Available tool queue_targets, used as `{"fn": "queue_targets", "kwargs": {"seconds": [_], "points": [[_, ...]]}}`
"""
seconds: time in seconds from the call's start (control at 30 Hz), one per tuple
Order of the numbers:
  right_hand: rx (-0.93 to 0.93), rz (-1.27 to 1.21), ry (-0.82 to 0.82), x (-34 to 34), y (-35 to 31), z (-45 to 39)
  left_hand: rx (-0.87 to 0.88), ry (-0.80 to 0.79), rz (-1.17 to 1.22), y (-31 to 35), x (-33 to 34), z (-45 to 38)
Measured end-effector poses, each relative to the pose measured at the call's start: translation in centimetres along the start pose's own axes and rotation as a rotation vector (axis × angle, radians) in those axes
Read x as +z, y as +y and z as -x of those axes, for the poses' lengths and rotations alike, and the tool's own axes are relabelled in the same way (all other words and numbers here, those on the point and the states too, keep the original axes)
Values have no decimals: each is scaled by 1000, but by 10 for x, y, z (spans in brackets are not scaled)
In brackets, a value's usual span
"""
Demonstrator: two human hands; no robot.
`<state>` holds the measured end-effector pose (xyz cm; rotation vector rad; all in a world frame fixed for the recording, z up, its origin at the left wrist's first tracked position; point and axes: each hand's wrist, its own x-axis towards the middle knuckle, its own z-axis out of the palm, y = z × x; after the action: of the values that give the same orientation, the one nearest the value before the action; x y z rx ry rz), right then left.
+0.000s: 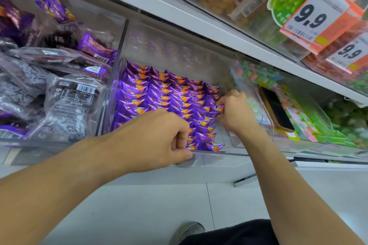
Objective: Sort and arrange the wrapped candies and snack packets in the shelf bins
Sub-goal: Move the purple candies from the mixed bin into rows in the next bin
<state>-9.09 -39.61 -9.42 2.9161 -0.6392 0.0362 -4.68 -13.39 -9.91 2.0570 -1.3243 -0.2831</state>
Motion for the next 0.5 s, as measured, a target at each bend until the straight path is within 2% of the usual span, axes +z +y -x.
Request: {"fn": "queue_targets", "kwargs": {"seconds": [0.17,0.37,0.5], "points": [[6,-32,-33,-4,-2,3,-1,0,-3,0,0,1],[169,-81,-26,-5,-3,0,0,-1,-13,0,1,0],[181,-79,-80,-4,-3,-1,5,-1,-15,-1,1,0]]}}
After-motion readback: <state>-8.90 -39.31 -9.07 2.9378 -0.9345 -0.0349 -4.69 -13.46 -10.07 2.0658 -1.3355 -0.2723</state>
